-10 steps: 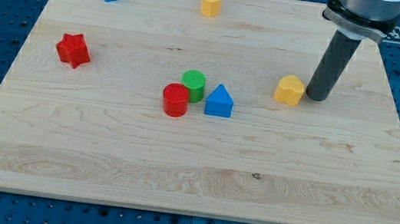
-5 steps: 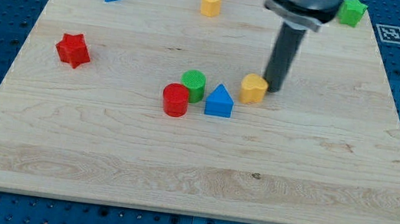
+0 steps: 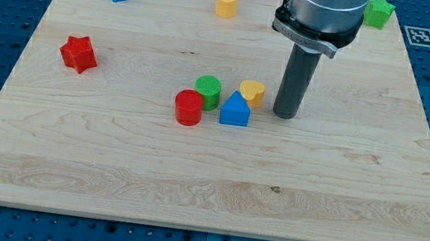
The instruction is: Place the yellow heart to the center
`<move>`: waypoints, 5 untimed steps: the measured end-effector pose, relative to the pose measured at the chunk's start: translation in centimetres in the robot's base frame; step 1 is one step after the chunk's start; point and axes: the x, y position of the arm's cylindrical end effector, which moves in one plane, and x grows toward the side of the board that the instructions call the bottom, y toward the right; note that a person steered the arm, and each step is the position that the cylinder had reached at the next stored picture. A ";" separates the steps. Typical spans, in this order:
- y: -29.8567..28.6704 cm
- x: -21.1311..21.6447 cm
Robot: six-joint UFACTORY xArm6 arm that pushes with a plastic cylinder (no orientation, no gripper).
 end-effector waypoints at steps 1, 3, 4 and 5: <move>-0.4 0.1; -0.8 1.4; -1.1 1.7; -4.0 0.7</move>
